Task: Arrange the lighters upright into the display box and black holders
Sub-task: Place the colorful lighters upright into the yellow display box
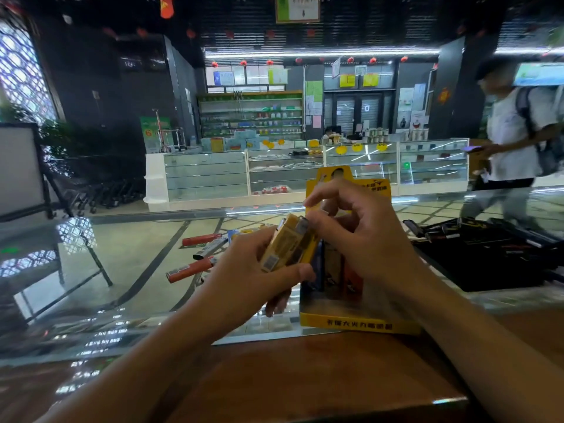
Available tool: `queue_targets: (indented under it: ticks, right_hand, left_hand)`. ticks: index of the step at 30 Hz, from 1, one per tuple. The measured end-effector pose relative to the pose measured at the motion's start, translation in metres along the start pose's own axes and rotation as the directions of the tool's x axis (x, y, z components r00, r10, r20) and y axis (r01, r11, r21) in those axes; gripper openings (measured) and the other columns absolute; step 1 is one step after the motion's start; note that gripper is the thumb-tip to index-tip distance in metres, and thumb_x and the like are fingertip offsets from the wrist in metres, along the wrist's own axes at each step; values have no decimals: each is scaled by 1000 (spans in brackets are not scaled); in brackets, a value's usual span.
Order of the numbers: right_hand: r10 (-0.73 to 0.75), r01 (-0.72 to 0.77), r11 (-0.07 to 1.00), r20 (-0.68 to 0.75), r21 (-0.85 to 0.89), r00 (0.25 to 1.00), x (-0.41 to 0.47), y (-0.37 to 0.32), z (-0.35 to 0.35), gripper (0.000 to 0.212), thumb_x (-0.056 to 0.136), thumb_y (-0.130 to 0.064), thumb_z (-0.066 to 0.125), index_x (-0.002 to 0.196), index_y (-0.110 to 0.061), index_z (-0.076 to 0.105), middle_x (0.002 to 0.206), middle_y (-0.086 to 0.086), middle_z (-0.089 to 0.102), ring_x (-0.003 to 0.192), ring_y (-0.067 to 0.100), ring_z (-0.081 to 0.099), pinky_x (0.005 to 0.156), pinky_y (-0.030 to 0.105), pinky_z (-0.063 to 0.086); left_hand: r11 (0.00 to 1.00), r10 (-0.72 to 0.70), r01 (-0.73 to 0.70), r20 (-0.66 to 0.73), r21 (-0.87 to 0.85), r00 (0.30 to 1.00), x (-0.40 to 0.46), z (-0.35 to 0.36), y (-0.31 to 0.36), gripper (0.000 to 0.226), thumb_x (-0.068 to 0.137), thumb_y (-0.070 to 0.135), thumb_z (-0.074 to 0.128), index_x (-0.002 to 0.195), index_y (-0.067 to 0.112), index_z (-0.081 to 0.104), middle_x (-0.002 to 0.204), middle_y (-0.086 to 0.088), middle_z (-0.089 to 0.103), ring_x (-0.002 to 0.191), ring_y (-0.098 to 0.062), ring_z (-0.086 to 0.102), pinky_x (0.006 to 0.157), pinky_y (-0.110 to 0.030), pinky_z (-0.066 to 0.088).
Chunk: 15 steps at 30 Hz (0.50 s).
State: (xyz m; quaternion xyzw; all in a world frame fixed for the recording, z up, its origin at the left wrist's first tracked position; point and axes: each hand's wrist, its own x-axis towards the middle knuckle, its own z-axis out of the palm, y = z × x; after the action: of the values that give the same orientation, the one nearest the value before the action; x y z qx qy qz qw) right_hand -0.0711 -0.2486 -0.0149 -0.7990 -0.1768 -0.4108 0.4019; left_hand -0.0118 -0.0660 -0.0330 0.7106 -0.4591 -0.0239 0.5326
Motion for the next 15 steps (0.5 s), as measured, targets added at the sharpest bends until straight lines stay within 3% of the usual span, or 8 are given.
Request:
queue_targets:
  ticks: [5,7,10,12,15]
  right_hand:
    - [49,-68,983,116,172,992,-2,-2,-12,25,90,-24,69,114,-24,67,84,-15,59,78,8,64,68,19,51]
    - [42,-68,983,150,172,988,-1,-1,-14,24,91,-22,67,114,-25,66,86,-16,58,82,6,65,71,19,51]
    - [49,-67,990,143,127,989,0,0,-14,18,90,-23,68,108,-24,65,87,-17,58,78,11,64,71,26,52]
    - [48,-61,988,93,142,995,0,0,-15,15,87,-28,71,98,-25,61,86,-14,59,76,18,63,68,37,54]
    - [25,-28,992,30,122,999,-2,1,-15,20,83,-35,71,87,-24,55,78,-13,55,70,29,59,64,49,52]
  left_hand:
    - [977,-17,34,83,-211,996,1,2,-2,19,90,35,67,79,20,71,69,-24,60,43,-15,46,42,-26,42]
    - [966,-4,38,134,-254,991,1,3,0,20,90,38,65,84,21,73,77,-35,60,41,-19,41,42,-26,40]
    - [966,15,25,156,-256,988,1,4,0,20,91,40,61,95,25,73,91,-28,69,42,-21,42,45,-27,42]
    - [977,-4,28,114,-213,993,1,4,-2,25,95,44,59,94,24,74,74,-27,64,42,-22,43,47,-29,43]
    - [996,-3,6,33,-93,999,2,4,-3,26,86,42,59,89,20,72,52,-8,56,40,-17,46,45,-27,44]
